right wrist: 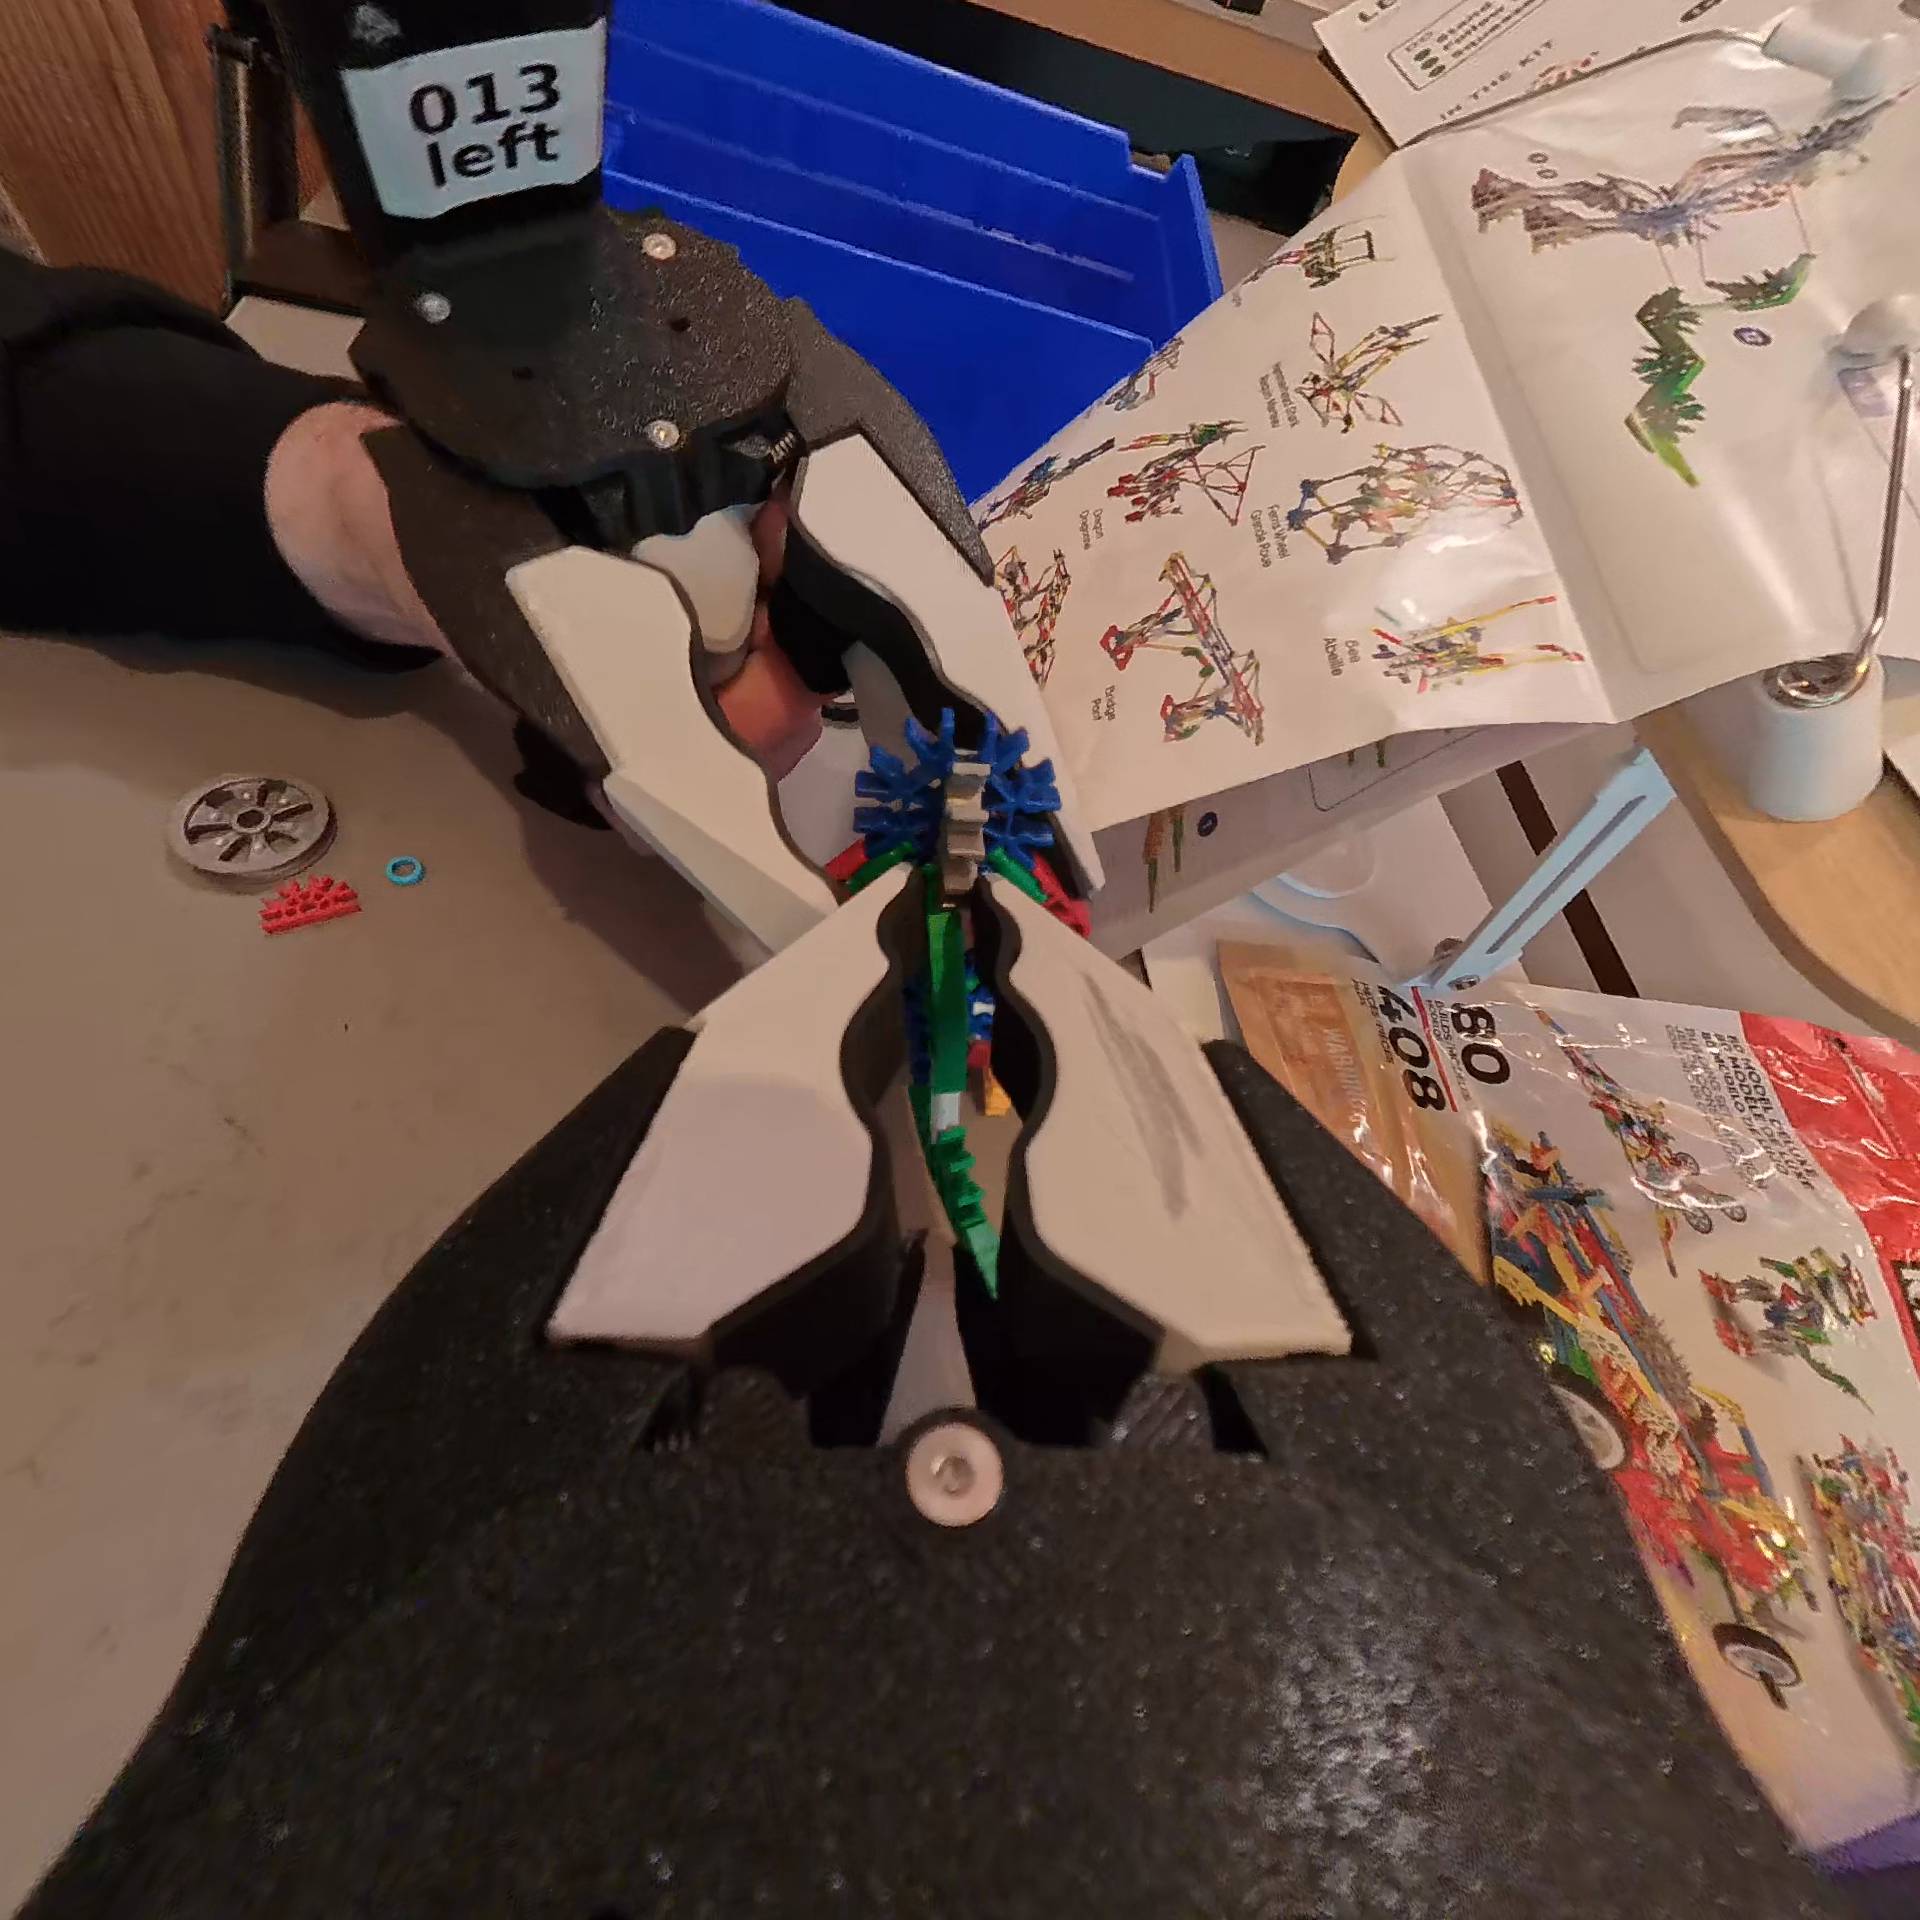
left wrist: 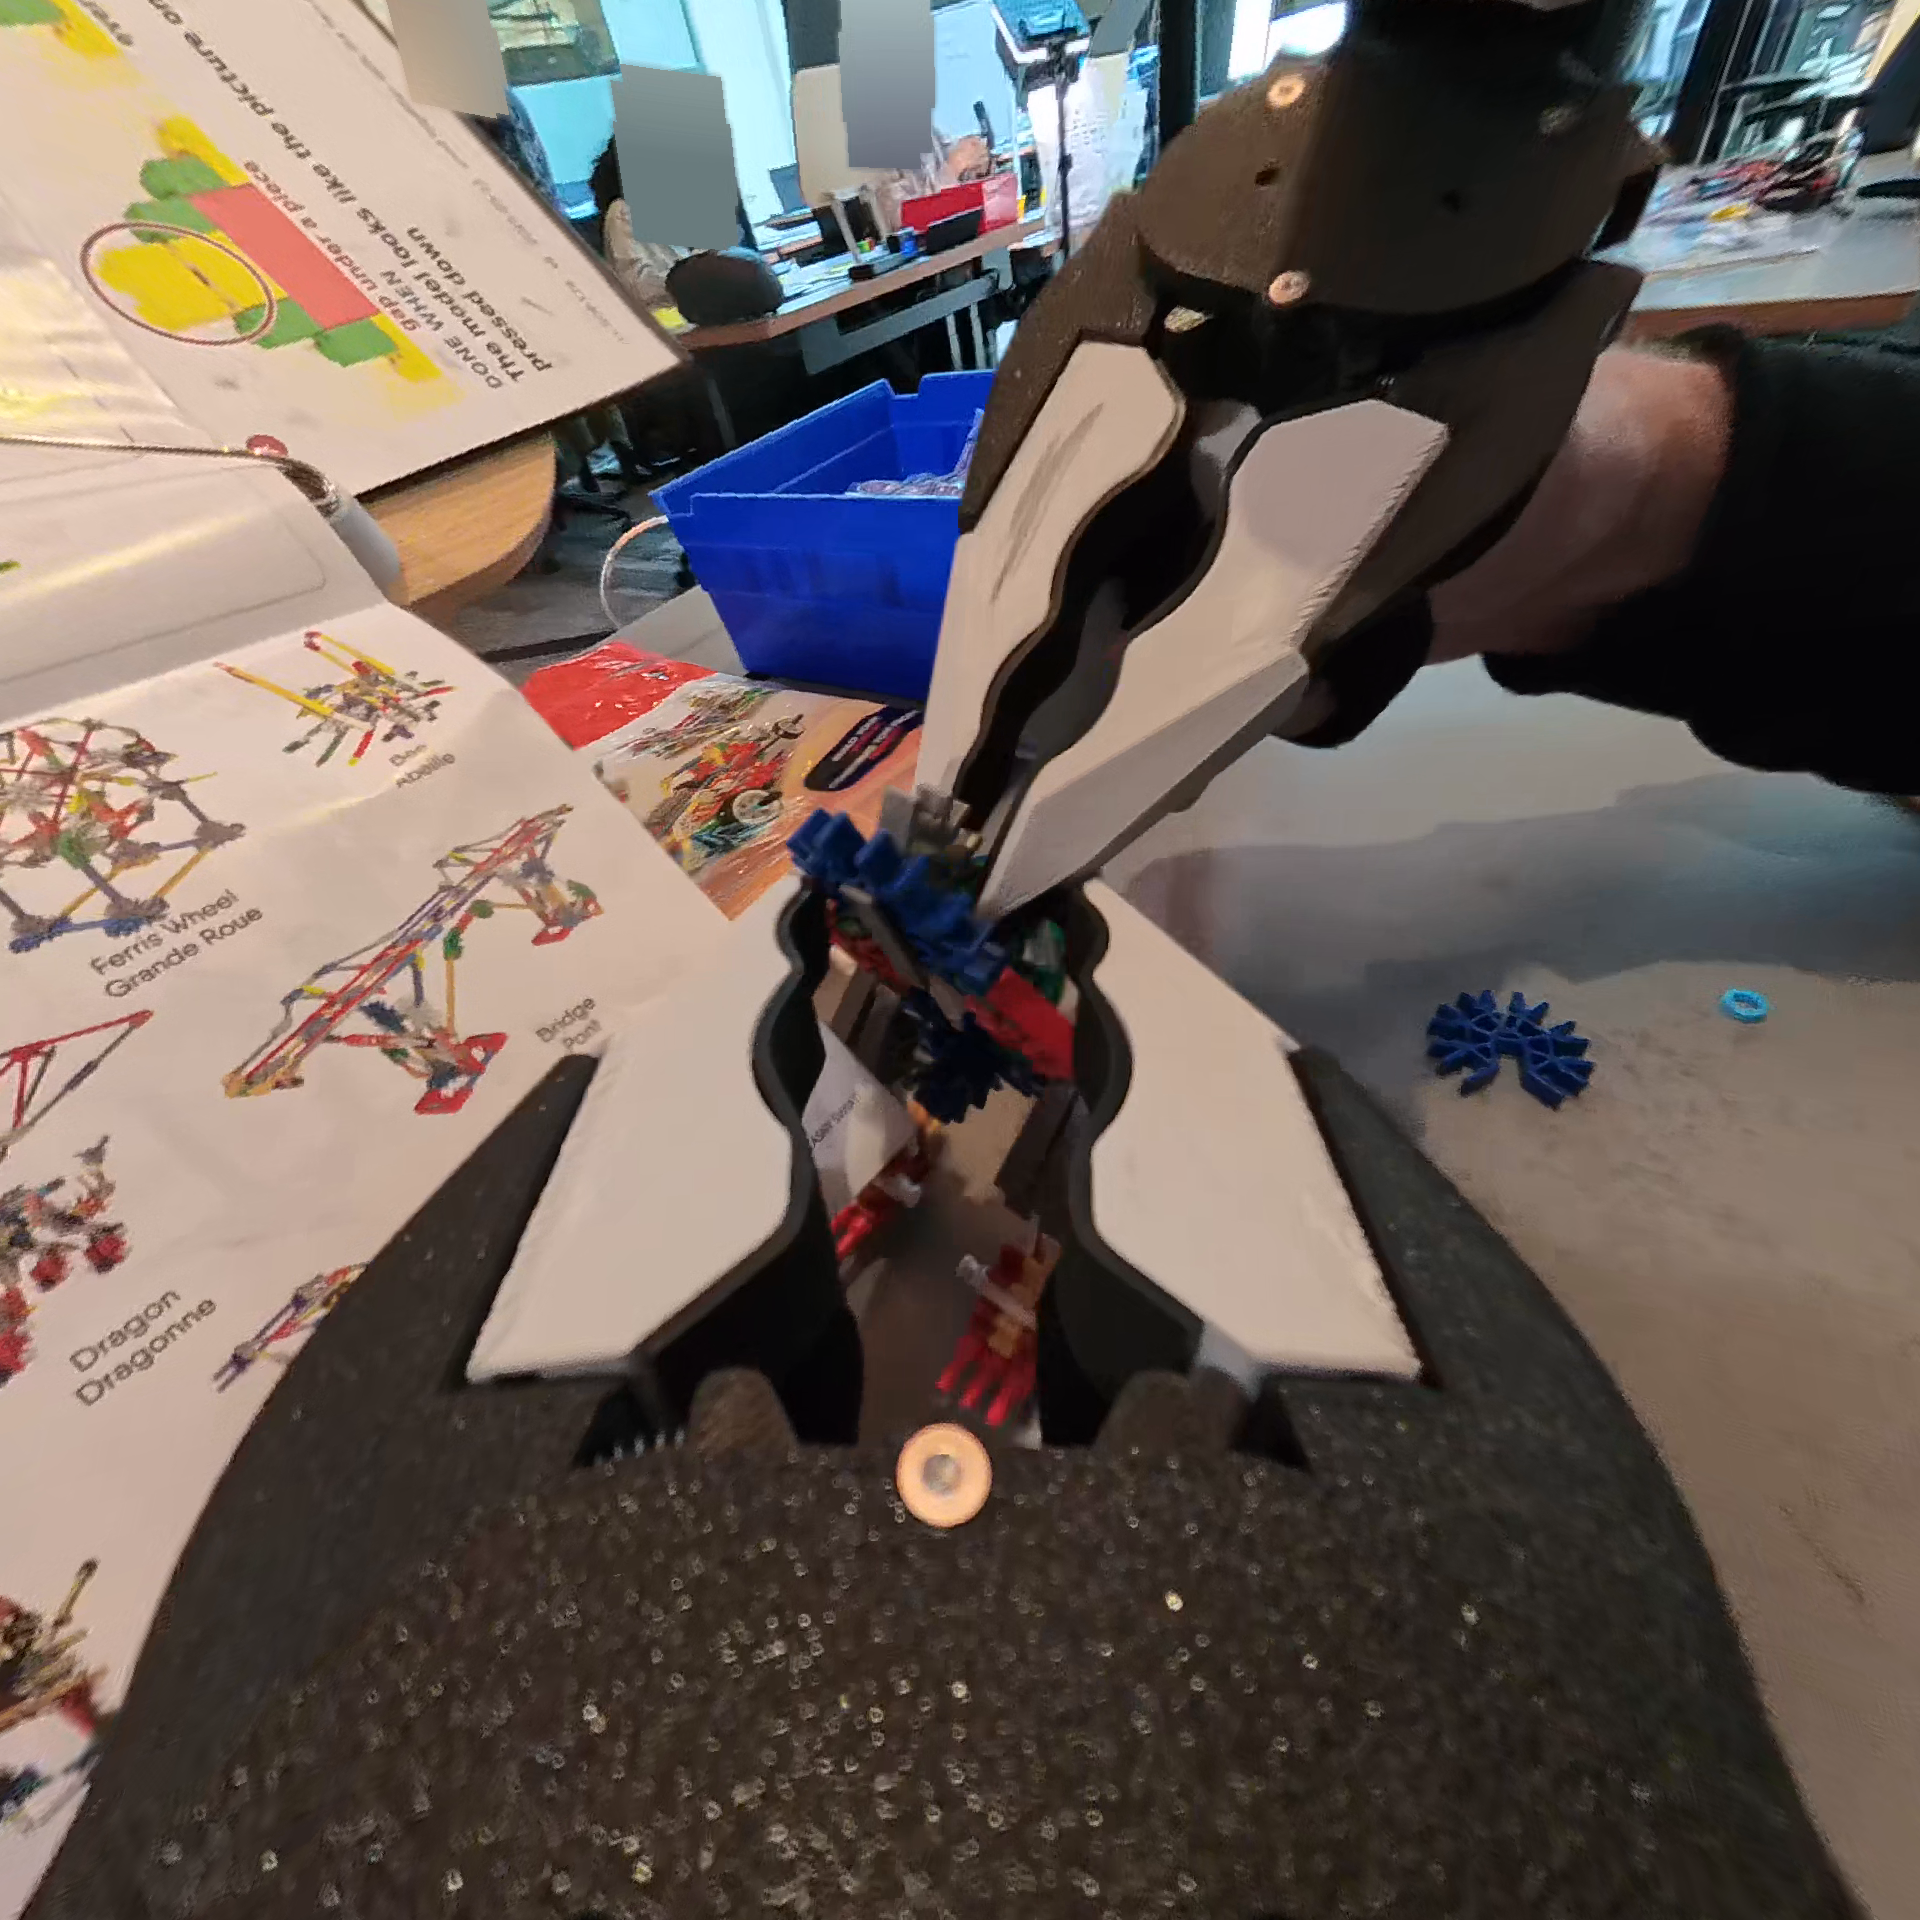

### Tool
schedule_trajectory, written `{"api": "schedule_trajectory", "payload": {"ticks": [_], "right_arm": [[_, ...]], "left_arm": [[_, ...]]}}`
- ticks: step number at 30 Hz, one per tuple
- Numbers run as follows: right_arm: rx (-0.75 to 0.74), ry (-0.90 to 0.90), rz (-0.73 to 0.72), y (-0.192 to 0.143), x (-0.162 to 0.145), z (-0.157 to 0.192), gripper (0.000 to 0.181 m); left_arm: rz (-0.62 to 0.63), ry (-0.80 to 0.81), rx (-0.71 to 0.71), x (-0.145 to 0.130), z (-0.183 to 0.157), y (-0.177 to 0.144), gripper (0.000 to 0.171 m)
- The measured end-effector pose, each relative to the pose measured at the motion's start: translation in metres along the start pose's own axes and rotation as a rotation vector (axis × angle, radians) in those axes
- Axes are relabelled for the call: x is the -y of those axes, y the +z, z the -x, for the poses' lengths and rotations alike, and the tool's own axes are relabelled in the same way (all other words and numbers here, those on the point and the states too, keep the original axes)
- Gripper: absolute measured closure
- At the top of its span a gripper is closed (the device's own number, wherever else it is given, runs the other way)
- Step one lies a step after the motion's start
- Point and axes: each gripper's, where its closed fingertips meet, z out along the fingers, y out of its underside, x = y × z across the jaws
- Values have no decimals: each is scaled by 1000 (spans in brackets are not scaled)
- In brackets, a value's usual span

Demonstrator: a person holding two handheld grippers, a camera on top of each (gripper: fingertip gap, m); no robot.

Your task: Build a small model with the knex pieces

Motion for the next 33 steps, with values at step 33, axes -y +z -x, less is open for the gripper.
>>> {"api": "schedule_trajectory", "payload": {"ticks": [33], "right_arm": [[181,-53,-49,-10,-3,27,177]], "left_arm": [[-14,63,-149,3,-29,-4,136]]}}
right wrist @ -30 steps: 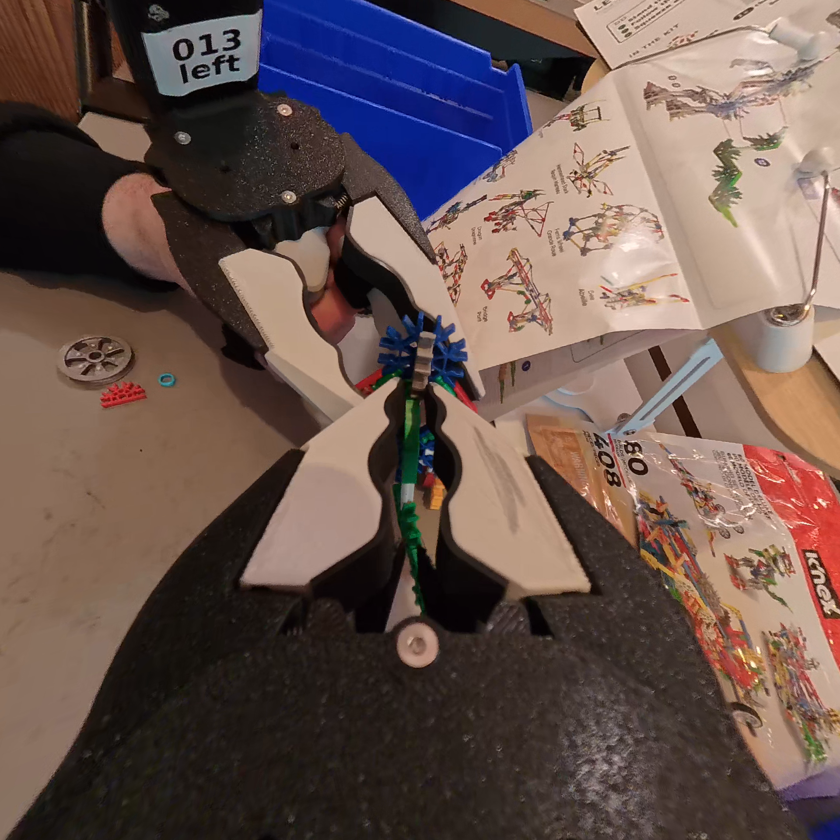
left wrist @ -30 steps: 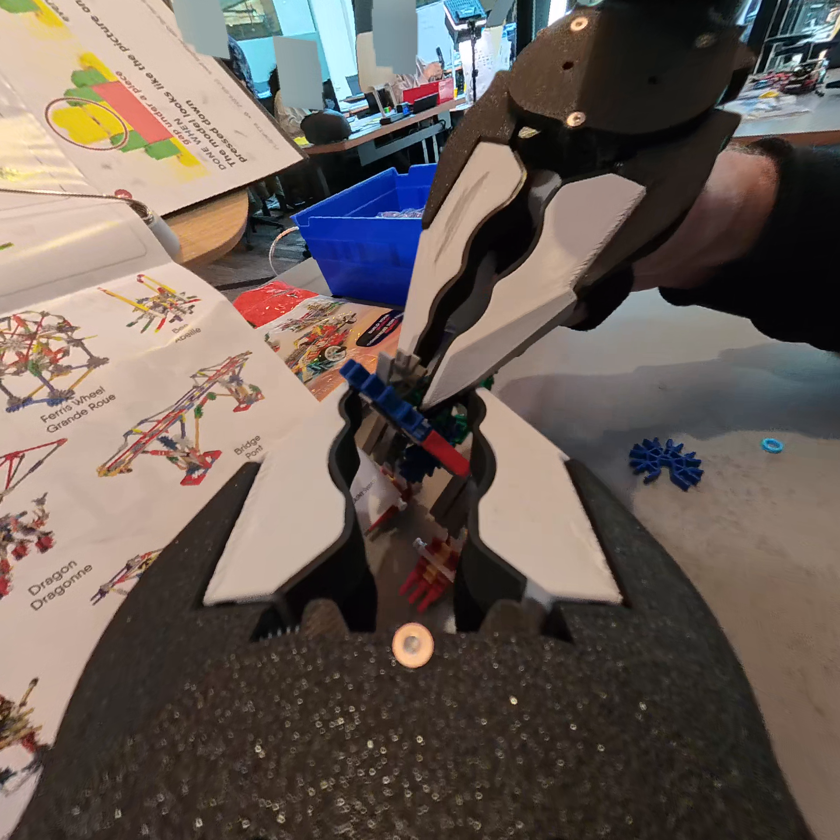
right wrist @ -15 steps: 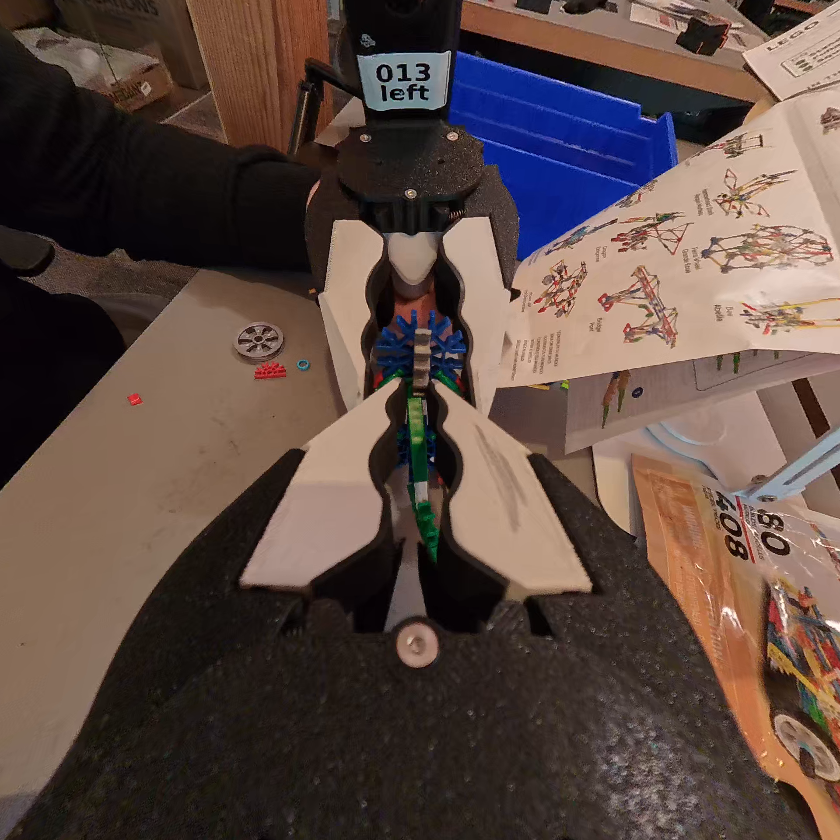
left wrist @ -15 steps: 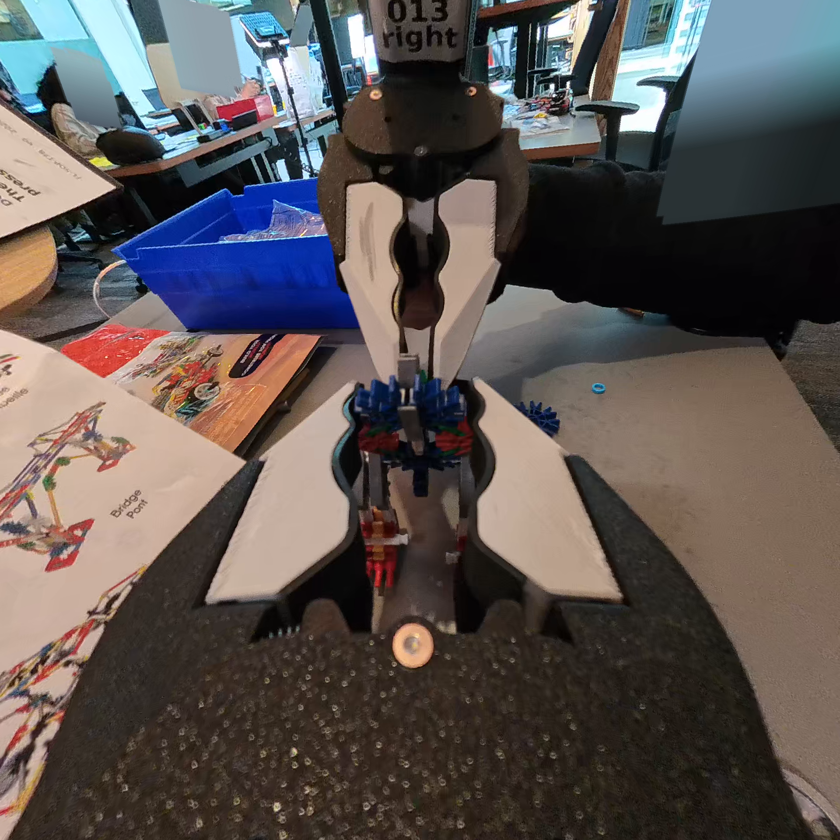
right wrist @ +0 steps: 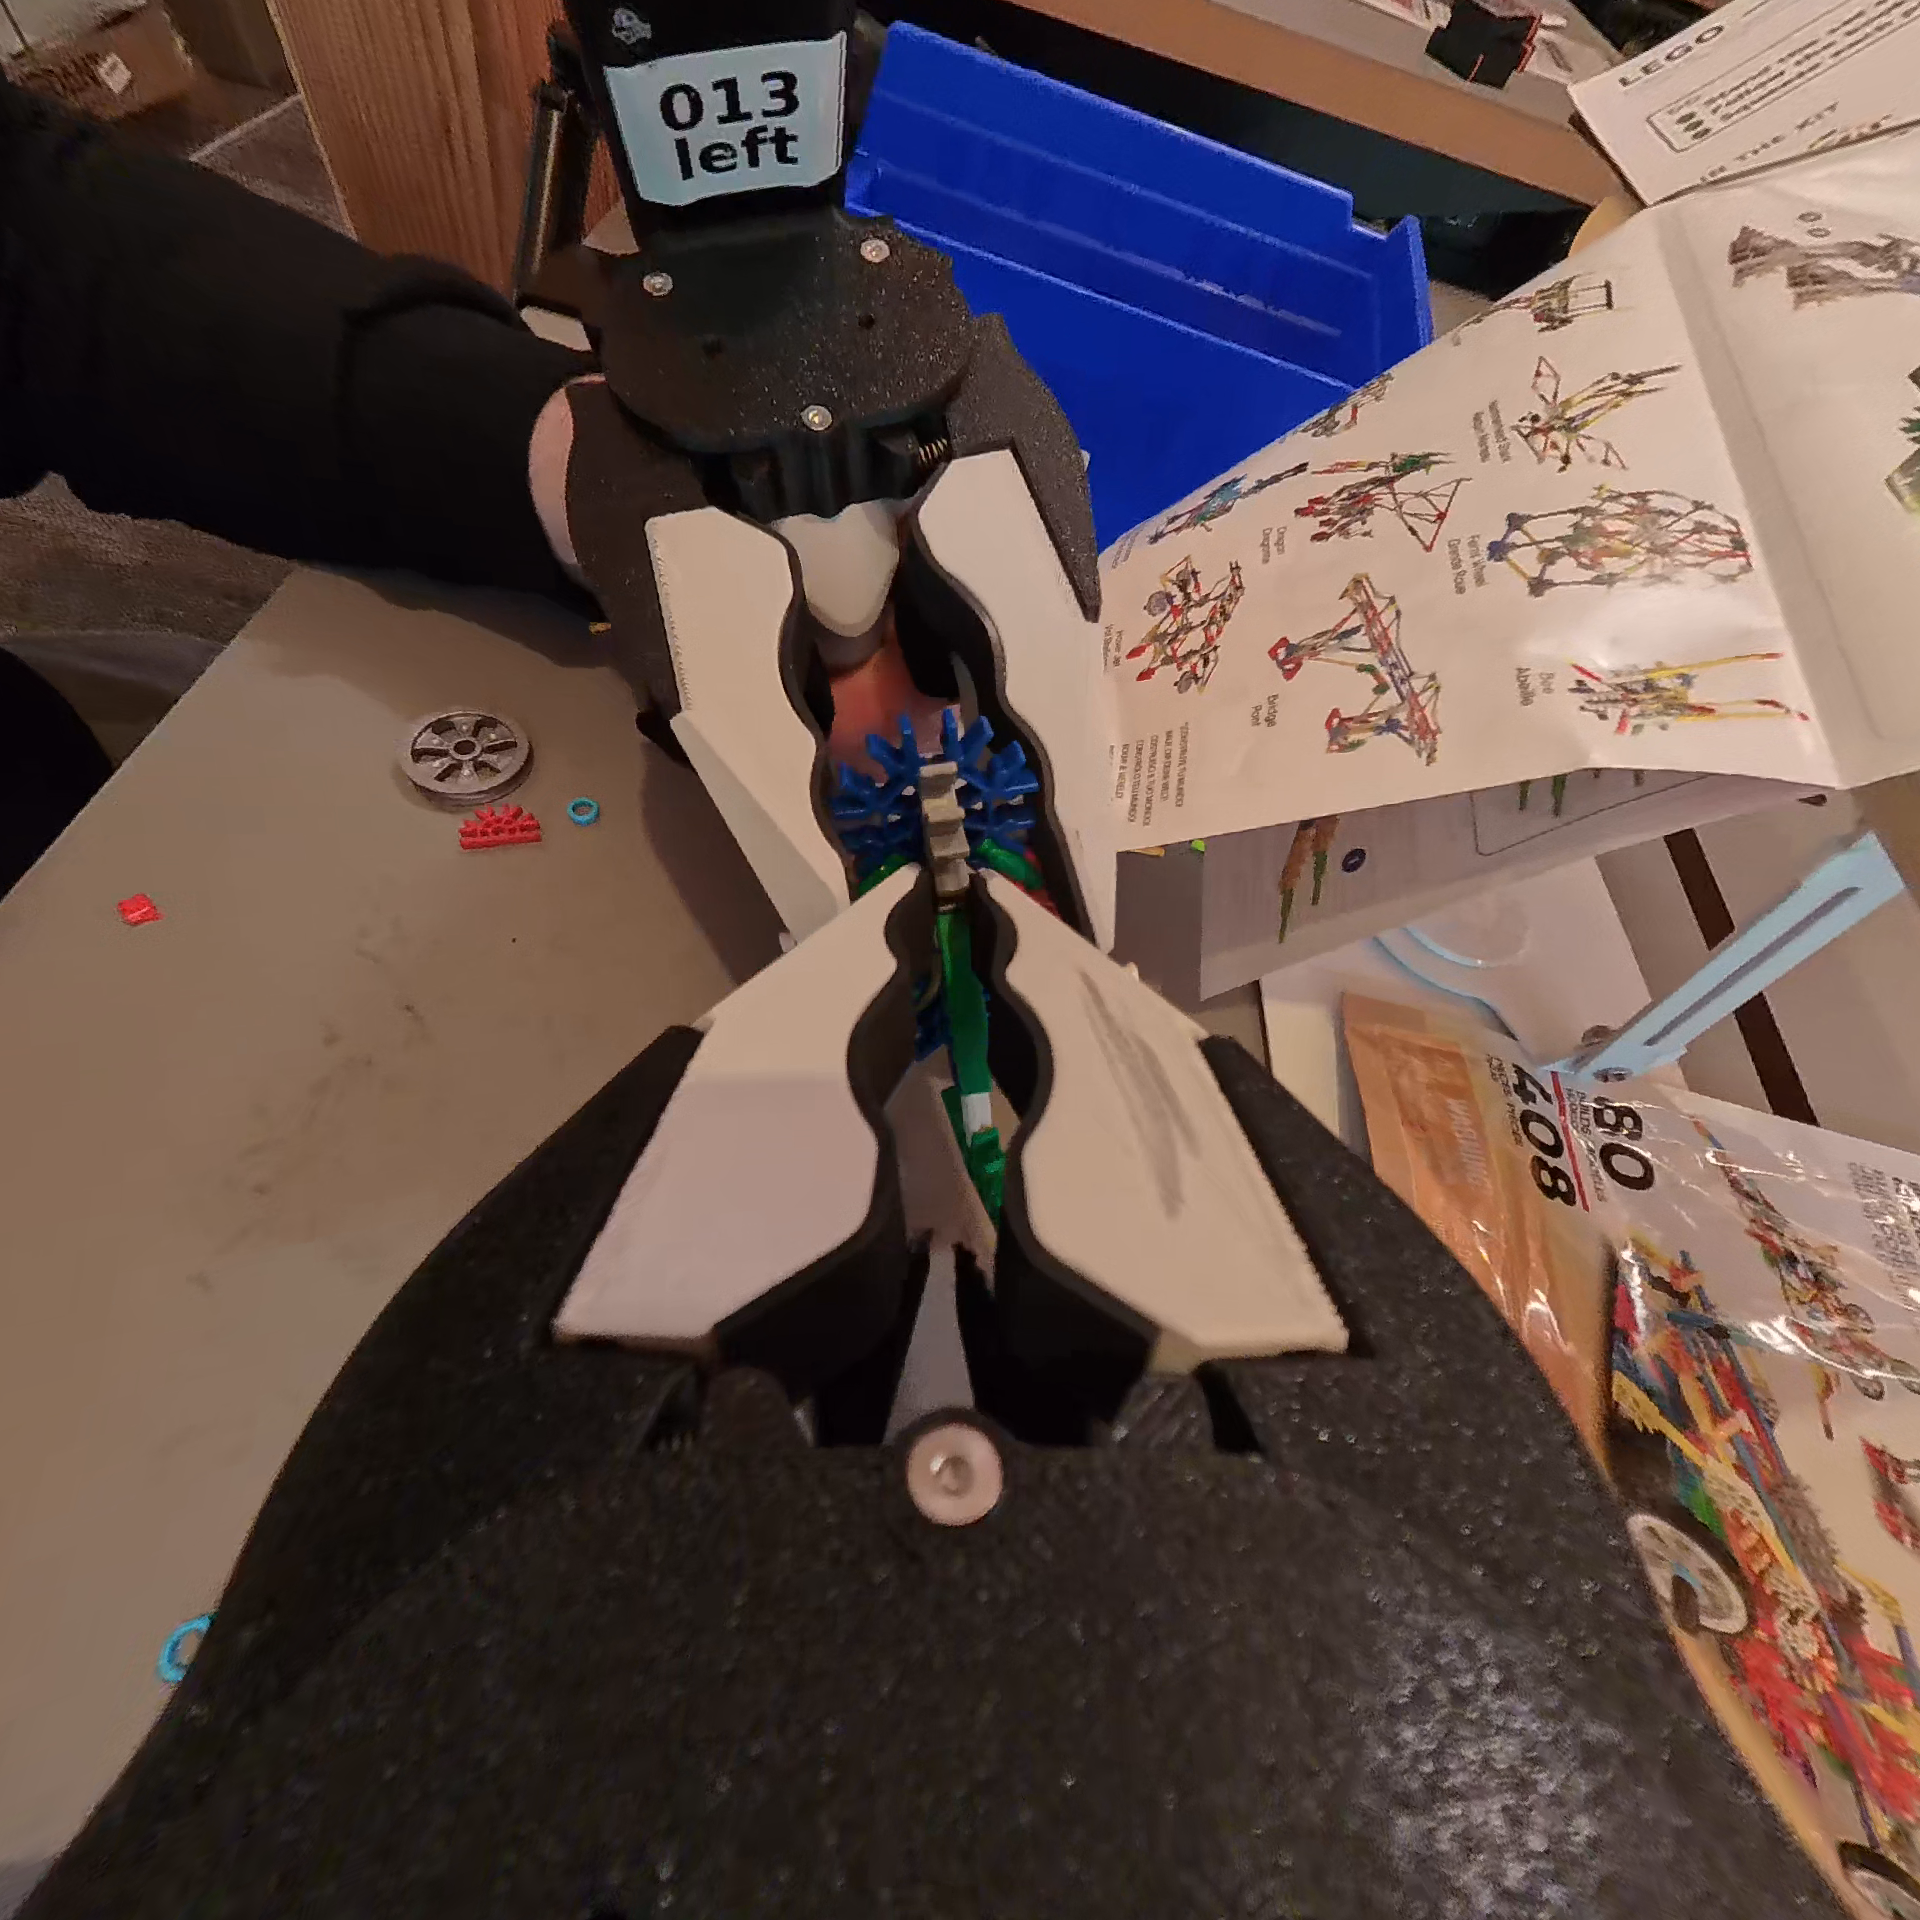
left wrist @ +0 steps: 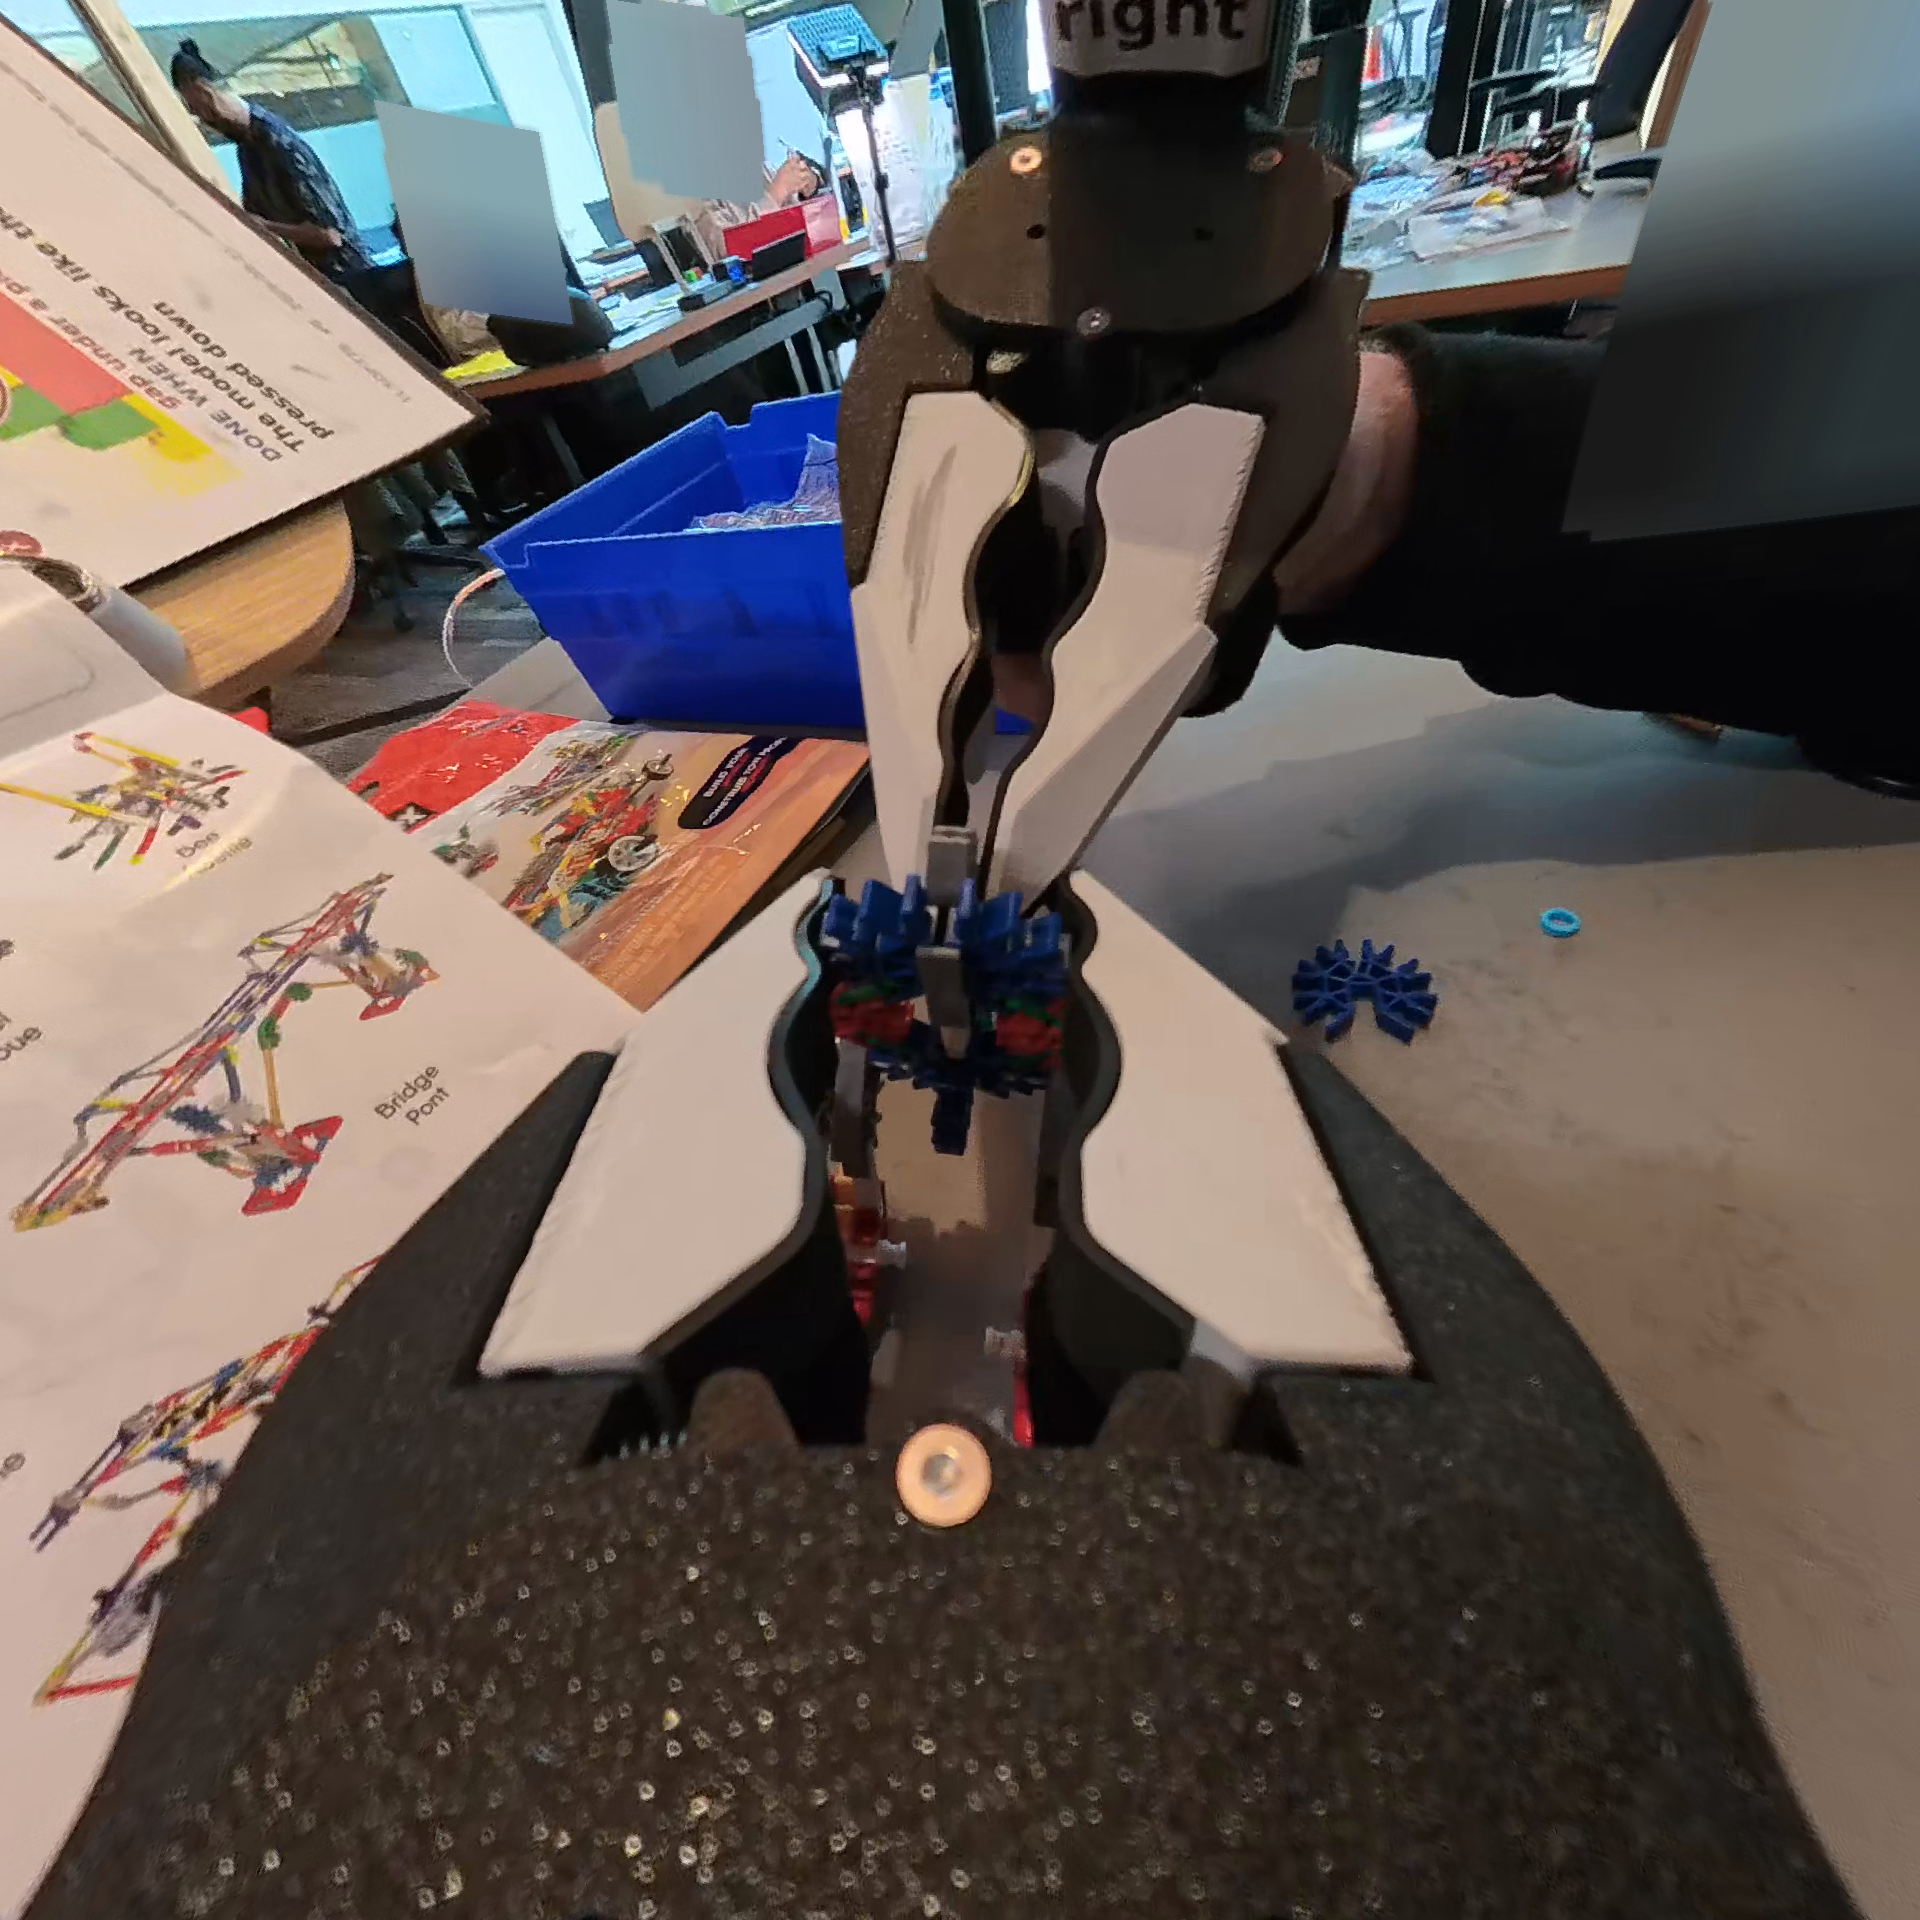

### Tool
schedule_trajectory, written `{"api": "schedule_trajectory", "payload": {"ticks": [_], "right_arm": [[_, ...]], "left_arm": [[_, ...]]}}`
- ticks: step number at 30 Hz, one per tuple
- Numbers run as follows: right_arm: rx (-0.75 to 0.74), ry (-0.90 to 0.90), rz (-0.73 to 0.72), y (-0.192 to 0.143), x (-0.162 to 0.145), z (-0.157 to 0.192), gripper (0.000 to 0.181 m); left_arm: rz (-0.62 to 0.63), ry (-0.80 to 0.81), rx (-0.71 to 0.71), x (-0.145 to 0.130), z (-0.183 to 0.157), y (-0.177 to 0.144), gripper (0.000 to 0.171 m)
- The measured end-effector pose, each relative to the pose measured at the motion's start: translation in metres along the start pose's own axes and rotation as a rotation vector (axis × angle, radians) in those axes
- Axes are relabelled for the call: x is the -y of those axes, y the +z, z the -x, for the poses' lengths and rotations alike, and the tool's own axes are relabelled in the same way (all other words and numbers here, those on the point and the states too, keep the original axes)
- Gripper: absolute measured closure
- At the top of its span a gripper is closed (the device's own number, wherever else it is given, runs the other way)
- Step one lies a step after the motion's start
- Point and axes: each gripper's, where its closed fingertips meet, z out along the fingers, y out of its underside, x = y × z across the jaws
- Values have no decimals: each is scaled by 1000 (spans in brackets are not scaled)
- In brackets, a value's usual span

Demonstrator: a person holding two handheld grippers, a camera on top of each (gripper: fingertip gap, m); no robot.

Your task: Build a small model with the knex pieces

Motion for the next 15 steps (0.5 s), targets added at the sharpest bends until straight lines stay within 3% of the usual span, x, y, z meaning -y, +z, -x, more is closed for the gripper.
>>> {"api": "schedule_trajectory", "payload": {"ticks": [4,7,10,15], "right_arm": [[-2,42,-39,-4,4,-3,176],[-29,97,-96,-18,10,-13,177],[-26,164,-192,-36,18,-21,177],[7,181,-248,-41,22,-19,177]], "left_arm": [[-19,-34,-32,4,0,1,127],[-8,-85,-21,2,11,-12,96],[6,-99,-39,-3,12,-21,101],[114,-64,-70,-23,-4,-1,113]]}}
